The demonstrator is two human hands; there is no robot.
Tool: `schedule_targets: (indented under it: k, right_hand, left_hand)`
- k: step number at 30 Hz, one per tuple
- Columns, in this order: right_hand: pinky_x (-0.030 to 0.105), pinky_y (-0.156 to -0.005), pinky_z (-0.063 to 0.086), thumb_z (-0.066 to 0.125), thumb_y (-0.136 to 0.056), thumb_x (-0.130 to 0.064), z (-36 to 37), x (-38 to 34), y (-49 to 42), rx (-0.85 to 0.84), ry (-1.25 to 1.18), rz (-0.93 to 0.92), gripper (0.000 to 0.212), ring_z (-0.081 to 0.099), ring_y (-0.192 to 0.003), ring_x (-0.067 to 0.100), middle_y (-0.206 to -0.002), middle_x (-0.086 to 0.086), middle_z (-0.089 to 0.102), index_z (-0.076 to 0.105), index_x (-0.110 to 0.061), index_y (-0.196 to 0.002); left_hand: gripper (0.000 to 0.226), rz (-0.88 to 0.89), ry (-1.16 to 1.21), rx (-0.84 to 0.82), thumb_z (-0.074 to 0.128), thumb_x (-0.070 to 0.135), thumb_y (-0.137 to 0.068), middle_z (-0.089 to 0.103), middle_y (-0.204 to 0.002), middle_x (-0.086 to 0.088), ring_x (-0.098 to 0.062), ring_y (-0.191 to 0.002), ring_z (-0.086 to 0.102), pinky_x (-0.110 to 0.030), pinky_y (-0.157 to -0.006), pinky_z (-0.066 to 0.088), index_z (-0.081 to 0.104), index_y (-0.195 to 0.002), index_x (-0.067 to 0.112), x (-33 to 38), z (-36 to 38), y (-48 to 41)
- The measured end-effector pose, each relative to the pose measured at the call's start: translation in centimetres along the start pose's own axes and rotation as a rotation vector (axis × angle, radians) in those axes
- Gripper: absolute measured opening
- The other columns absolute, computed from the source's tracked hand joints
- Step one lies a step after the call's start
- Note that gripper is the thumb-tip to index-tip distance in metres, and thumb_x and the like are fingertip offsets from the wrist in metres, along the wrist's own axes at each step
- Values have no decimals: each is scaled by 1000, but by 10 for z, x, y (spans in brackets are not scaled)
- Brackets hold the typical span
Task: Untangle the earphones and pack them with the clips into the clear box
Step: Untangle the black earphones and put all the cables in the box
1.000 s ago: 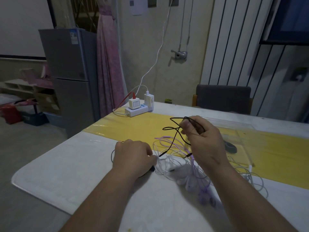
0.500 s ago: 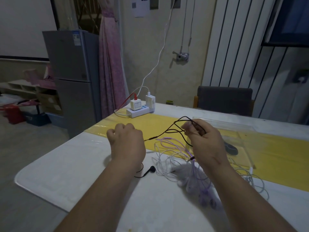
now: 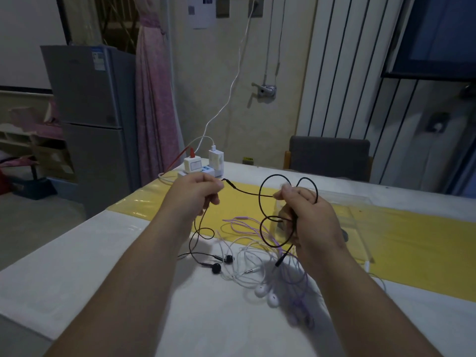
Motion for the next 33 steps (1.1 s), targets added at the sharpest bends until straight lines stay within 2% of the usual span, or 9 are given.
schedule_targets:
  k: [3, 7, 10, 14, 20, 24, 28, 31, 33]
  right_hand:
    - [18, -39, 20, 57, -97, -19, 4, 0, 1, -55, -27, 12, 27, 23, -40, 10, -48, -5, 28, 64, -15, -71]
    - [23, -46, 18, 48, -91, -16, 6, 6, 0, -77, 6, 43, 28, 20, -47, 12, -55, -4, 26, 65, -14, -70]
    - [29, -52, 19, 38, -97, -12, 6, 12, -1, -58, 77, 59, 34, 24, -49, 15, -53, -3, 30, 62, -12, -73]
    - [15, -40, 29, 50, -95, -12, 9, 17, 2, -56, 167, 82, 23, 36, -49, 10, -60, 1, 40, 64, -12, -76]
    - [14, -44, 29, 64, -91, -24, 35, 23, 14, -296, 230, 99, 8, 40, -45, -1, -54, -14, 49, 62, -18, -88]
    - [13, -47, 33, 73, -85, -25, 50, 28, 25, -404, 255, 98, 18, 44, -46, -2, -57, -13, 52, 68, -15, -99]
    - [12, -43, 28, 72, -86, -16, 54, 28, 27, -381, 305, 83, 6, 34, -40, 1, -64, 2, 46, 68, -12, -84]
    - [17, -49, 29, 65, -87, -12, 53, 28, 25, -348, 258, 129, 19, 38, -49, 2, -58, -7, 47, 64, -20, -71]
    - [22, -50, 27, 60, -89, -13, 50, 24, 23, -311, 185, 160, 23, 35, -56, 8, -68, 0, 48, 61, -25, -69]
  left_hand:
    - [16, 66, -12, -56, 66, 2, -84, 59, -56, 9, 4, -48, 50, -9, -49, 38, 63, -71, 11, -3, 7, 8]
    - [10, 34, 104, -80, 66, -1, -84, 47, -51, 4, -10, -45, 38, -20, -45, 29, 64, -75, 5, -19, 8, 10]
    - [9, -20, 257, -109, 61, -4, -86, 51, -53, 0, -13, -44, 44, -20, -40, 33, 61, -79, 3, -21, 9, 13]
    - [13, -26, 337, -126, 59, -2, -87, 58, -59, -4, -12, -41, 37, -20, -41, 21, 59, -78, 7, -19, 12, 15]
    - [10, 101, 460, -166, 71, 4, -72, 66, -66, -7, -10, -38, 28, -25, -44, 11, 64, -72, 11, -7, 12, 16]
    - [8, 117, 469, -179, 71, 9, -67, 66, -67, -10, -9, -35, 26, -27, -43, 10, 70, -64, 16, -6, 14, 17]
    - [14, 148, 453, -192, 76, 7, -66, 59, -58, -6, -10, -36, 25, -26, -42, 11, 65, -74, 6, -3, 15, 18]
    - [14, 146, 487, -127, 68, 11, -73, 70, -72, -9, -12, -38, 27, -29, -45, 12, 56, -81, 10, -4, 10, 17]
    - [12, 148, 493, -112, 61, 16, -78, 72, -78, -7, -12, -39, 32, -31, -48, 14, 53, -86, 12, -3, 9, 17]
Point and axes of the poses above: each hand's wrist, its own y-axis away from the middle knuckle, its own z-axis out of the palm, x = y × z, the point moved 8 cm from there along -y, towards the middle knuckle
